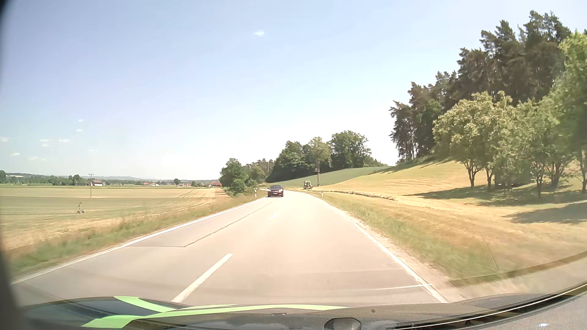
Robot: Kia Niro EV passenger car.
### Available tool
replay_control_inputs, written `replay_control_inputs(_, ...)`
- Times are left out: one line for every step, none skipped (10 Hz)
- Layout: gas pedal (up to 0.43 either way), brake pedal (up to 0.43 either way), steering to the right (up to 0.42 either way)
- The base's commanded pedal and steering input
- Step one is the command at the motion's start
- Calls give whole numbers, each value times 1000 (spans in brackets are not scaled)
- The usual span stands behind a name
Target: Follow the waypoints while adhering to traffic rules and regulations
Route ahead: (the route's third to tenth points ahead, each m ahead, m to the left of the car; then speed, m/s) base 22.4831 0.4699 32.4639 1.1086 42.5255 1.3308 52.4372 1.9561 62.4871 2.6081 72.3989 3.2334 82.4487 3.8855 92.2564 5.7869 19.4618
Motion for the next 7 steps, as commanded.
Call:
replay_control_inputs(177, 0, -11)
replay_control_inputs(189, 0, -11)
replay_control_inputs(189, 0, -11)
replay_control_inputs(189, 0, -11)
replay_control_inputs(197, 0, -11)
replay_control_inputs(209, 0, -11)
replay_control_inputs(228, 0, -10)
